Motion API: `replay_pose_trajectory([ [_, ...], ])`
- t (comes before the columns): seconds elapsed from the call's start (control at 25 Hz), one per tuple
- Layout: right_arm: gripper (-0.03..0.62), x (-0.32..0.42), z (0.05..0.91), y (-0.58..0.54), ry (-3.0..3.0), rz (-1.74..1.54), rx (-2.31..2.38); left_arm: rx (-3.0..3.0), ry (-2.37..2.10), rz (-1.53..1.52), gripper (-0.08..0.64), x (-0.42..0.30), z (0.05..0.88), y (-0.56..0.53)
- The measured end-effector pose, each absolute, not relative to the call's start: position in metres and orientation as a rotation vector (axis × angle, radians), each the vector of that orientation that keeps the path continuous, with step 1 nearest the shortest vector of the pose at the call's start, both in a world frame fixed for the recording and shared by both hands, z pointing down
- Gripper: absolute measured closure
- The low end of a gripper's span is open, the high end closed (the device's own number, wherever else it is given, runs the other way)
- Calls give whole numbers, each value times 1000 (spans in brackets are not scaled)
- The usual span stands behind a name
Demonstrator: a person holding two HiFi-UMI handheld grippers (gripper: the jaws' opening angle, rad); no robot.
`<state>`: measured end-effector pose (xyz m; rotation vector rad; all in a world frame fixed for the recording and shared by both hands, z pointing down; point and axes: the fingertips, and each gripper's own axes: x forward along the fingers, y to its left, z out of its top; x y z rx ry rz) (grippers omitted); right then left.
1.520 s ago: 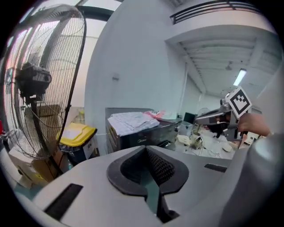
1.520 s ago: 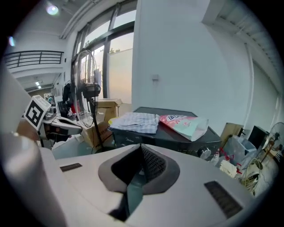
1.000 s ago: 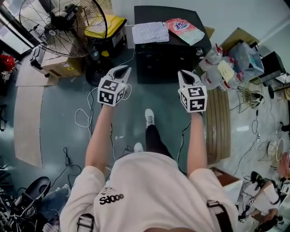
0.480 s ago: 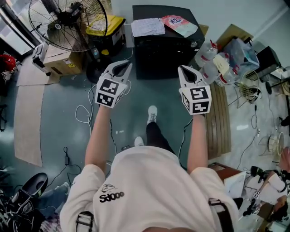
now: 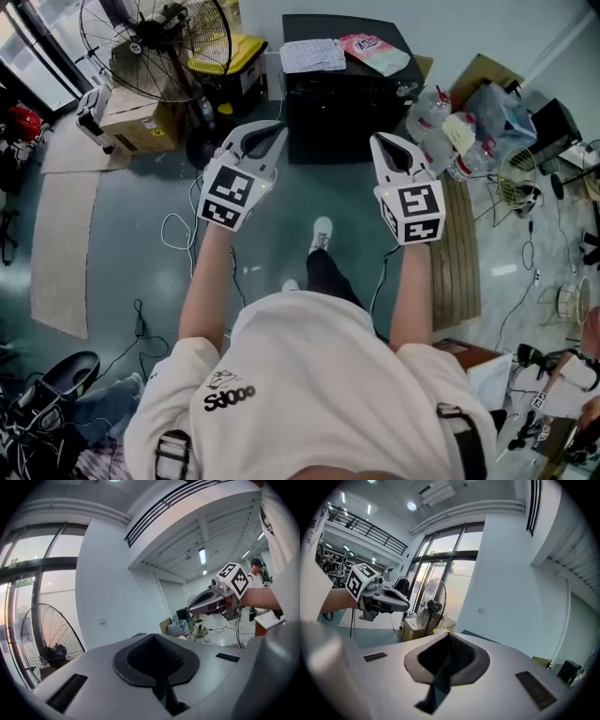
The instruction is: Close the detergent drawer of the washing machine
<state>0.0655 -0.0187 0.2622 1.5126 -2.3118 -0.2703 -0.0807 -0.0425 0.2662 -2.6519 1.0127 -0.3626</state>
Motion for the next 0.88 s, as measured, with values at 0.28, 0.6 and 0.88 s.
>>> replay_pose_trajectory([
  [0.28,585,46,244,-4,-2353,-356,1464,-2630,990,-331,541,-79,245,-25],
  [0.6,586,39,234,11,-2356,-371,1463,-2602,976,-317,541,-84,228,-7],
  [0.88,586,40,229,11,-2351,-353,1463,-2610,991,-319,541,-87,223,-8],
])
